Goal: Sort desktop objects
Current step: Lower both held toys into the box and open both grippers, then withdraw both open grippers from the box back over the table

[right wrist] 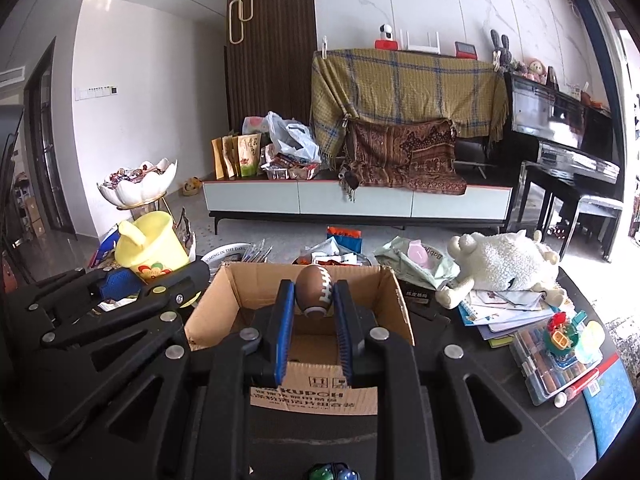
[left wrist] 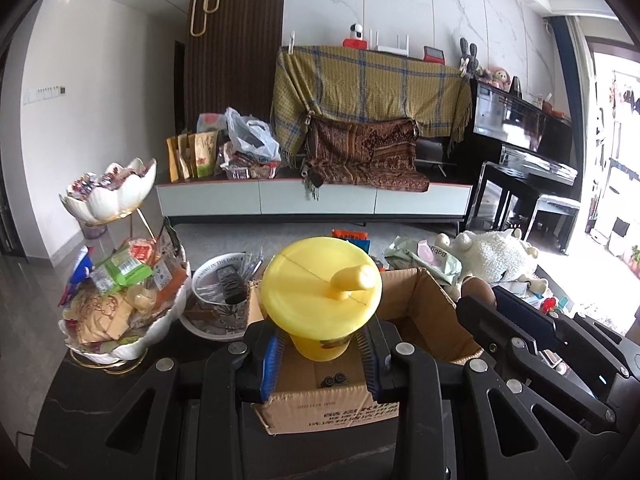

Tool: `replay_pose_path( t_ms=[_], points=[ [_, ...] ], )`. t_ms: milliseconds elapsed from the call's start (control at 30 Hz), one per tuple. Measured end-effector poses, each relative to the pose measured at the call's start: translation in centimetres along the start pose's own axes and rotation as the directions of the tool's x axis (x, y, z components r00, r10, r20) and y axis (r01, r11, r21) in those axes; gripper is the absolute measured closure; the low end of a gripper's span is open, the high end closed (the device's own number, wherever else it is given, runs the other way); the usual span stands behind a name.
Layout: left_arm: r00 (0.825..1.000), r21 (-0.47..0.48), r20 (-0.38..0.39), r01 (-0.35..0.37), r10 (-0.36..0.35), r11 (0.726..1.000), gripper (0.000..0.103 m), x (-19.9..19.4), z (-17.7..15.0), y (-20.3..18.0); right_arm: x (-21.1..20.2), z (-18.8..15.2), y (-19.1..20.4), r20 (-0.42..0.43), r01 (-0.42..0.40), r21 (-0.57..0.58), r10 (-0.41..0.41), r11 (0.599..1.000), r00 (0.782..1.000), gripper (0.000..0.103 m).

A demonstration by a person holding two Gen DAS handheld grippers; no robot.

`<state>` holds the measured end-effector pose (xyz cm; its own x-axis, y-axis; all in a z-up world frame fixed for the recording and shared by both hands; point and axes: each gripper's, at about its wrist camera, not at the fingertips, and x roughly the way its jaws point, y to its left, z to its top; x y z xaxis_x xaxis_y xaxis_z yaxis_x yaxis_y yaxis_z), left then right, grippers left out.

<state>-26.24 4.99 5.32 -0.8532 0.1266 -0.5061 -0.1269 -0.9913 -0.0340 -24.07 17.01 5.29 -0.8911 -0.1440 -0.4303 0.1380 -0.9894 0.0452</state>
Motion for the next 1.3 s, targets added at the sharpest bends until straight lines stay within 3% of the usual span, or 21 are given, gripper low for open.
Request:
replay_pose_path(
  t_ms=[200, 367, 467, 567, 600, 667, 733, 867, 1000, 1300],
  points=[
    [0.999, -0.005, -0.029, 0.019, -0.019, 1.0, 0.073, 2.5, 0.8, -0.1, 2.2, 0.7, -0.6, -0.019, 0.012, -0.003, -0.012, 1.0, 1.0, 0.085],
    [1.0, -0.04, -0.006, 0.004, -0.004, 0.999, 0.071, 3.8, 1.6, 0.1, 3.7, 1.4, -0.9, -0.031, -0.008, 0.005, 0.008, 1.0, 0.999, 0.085],
    [1.0, -0.03, -0.013, -0.017, 0.017, 0.999, 0.056, 4.9, 2.1, 0.4, 5.1, 1.9, -1.5, -0.063, -0.034, 0.035, 0.036, 0.999, 0.997, 0.084],
    [0.998, -0.075, -0.055, 0.026, -0.03, 0.997, 0.044, 5.5, 2.4, 1.6, 6.1, 2.0, -2.8, -0.11, -0.06, 0.119, 0.073, 0.991, 0.991, 0.079],
    [0.998, -0.082, -0.059, 0.026, -0.031, 0.996, 0.041, 5.4, 2.4, 1.8, 6.1, 2.0, -3.1, -0.11, -0.058, 0.133, 0.072, 0.989, 0.991, 0.075],
    [0.997, -0.096, -0.067, 0.027, -0.034, 0.995, 0.038, 5.0, 2.2, 2.2, 5.7, 2.0, -3.5, -0.096, -0.037, 0.143, 0.051, 0.989, 0.994, 0.057],
    [0.998, -0.095, -0.066, 0.015, -0.021, 0.995, 0.038, 4.4, 2.0, 2.2, 5.0, 1.9, -3.2, -0.069, -0.009, 0.121, 0.018, 0.993, 0.997, 0.052],
    [0.999, -0.053, -0.016, -0.042, 0.041, 0.998, 0.038, 2.6, 1.4, 1.8, 3.1, 1.7, -2.0, -0.014, 0.044, 0.05, -0.044, 0.998, 0.999, 0.052],
    [0.997, -0.009, 0.019, -0.075, 0.075, 0.997, 0.037, 0.9, 1.0, 1.3, 1.6, 1.7, -1.8, -0.003, 0.029, 0.065, -0.029, 0.997, 1.0, 0.052],
    [0.992, -0.045, 0.076, -0.1, 0.104, 0.994, 0.037, -3.4, 0.5, 1.3, -2.1, 1.7, -0.8, 0.044, 0.039, 0.055, -0.041, 0.998, 0.998, 0.051]
  ],
)
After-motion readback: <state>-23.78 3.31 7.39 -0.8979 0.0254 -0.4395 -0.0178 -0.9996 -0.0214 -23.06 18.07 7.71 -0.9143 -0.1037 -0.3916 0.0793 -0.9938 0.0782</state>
